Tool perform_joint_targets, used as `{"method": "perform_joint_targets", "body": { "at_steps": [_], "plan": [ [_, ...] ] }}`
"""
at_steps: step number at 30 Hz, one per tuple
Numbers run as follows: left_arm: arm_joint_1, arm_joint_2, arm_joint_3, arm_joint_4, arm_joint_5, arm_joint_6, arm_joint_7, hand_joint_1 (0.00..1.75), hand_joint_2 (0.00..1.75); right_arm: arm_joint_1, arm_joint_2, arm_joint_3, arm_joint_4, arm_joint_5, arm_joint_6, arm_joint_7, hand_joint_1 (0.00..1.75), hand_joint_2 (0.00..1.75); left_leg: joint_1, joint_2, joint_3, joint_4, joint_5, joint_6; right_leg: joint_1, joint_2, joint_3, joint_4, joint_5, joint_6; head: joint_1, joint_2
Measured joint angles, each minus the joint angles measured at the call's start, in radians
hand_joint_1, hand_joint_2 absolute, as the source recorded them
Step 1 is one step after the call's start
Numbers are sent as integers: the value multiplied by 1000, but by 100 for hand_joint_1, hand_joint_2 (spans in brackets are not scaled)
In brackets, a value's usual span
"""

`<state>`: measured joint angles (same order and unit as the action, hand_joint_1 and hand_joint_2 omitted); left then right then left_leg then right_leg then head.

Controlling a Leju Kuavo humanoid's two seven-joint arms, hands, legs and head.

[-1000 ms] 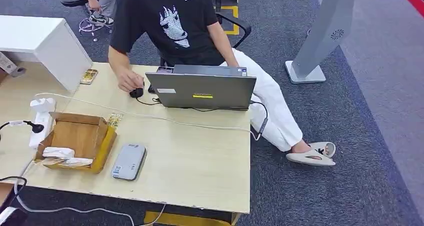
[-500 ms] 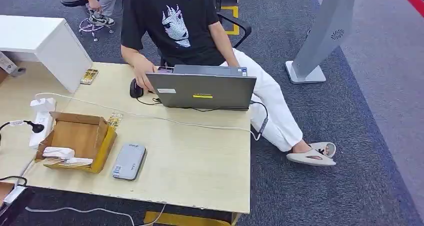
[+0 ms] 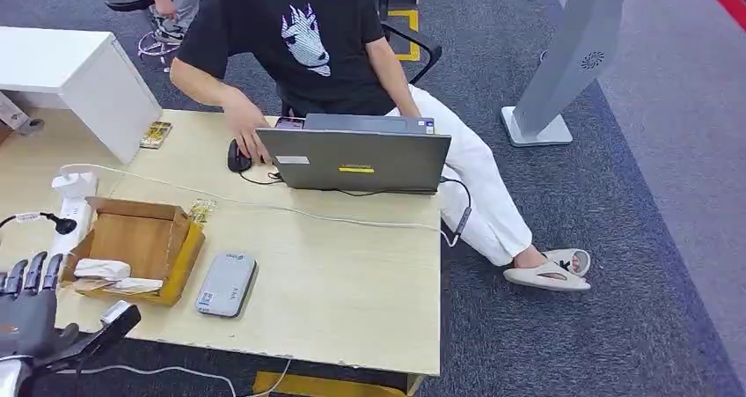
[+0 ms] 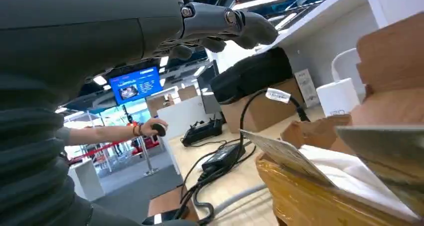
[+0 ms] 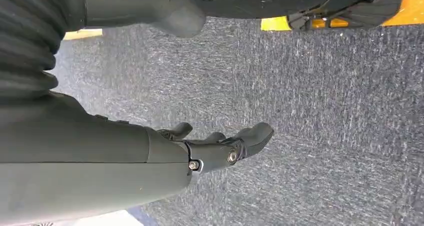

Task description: Pass the card to the sensor for recognition and then transmit it.

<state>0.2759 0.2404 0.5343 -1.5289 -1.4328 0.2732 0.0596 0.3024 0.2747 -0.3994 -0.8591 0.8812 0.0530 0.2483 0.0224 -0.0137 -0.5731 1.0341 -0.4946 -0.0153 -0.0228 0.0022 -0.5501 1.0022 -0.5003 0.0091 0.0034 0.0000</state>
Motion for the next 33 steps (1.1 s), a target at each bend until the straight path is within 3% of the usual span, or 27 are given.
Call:
{"method": "perform_joint_targets", "body": {
  "at_steps": [6,12,33],
  "plan": [
    [-3,89,-185,29,63,40,54,0,175,-5,-6,28,17,-29,-36,-11,0,175,0,0,0,0,1,-1,0,0,0,0,0,0,0,0],
    [-19,146,-328,27,105,40,81,0,175,-6,-11,50,22,-53,-36,-5,0,175,0,0,0,0,1,-1,0,0,0,0,0,0,1,0],
    [-55,197,-452,22,145,27,108,0,175,-6,-21,79,26,-90,-42,15,0,175,0,0,1,0,1,-1,0,1,1,0,1,0,0,0]
  ]
}}
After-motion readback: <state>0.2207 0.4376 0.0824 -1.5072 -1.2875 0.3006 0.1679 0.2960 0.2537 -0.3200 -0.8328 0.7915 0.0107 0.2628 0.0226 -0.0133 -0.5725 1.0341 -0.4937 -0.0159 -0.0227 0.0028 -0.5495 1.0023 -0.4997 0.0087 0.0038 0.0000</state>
